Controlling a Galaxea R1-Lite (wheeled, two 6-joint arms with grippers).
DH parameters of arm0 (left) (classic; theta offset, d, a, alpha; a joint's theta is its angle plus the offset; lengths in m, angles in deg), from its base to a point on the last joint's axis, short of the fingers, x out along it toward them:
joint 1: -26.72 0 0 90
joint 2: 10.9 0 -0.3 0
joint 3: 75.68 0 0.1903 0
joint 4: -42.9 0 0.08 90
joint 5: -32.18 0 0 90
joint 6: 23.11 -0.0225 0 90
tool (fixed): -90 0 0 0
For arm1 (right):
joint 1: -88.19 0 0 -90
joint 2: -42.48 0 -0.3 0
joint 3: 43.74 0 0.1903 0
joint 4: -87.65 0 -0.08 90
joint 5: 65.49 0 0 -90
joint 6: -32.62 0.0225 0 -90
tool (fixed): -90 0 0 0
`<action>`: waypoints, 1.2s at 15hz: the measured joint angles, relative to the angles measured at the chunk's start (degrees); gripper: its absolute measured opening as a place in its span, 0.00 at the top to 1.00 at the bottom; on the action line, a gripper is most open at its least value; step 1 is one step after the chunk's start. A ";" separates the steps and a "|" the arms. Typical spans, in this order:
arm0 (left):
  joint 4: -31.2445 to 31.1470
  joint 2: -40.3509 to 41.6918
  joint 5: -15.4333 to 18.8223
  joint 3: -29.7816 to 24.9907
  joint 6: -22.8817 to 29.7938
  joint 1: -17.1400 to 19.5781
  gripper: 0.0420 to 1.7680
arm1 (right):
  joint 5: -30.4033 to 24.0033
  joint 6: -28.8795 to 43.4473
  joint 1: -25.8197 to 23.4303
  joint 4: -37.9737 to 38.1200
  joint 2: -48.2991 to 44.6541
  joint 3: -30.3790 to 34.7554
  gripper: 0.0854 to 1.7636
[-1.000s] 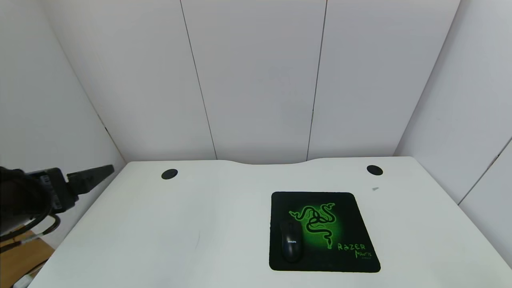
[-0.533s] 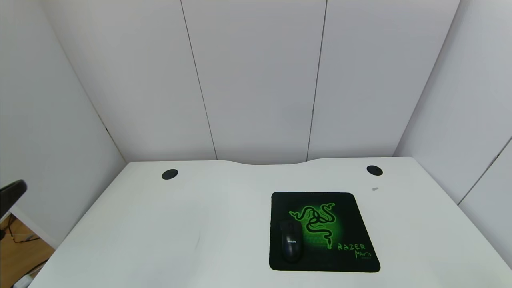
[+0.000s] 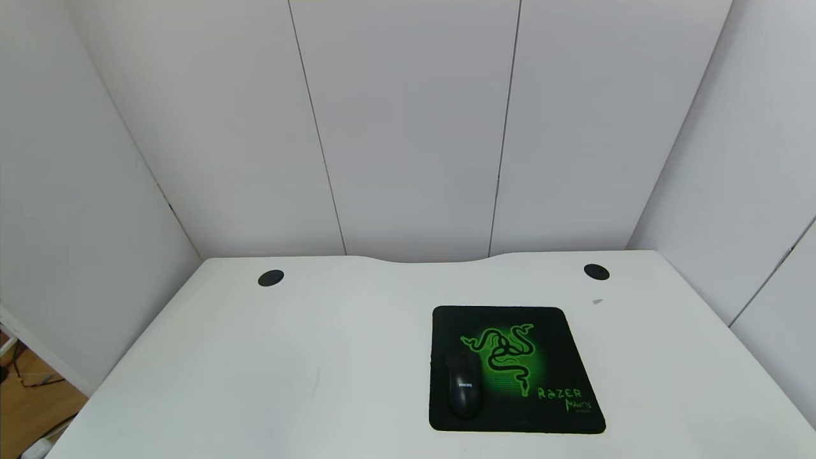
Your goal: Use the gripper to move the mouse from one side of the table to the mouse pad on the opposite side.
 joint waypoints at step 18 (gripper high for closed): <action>14.09 24.41 18.86 -24.38 2.11 3.44 0.03 | 0.00 -0.02 0.00 0.00 0.00 0.00 0.03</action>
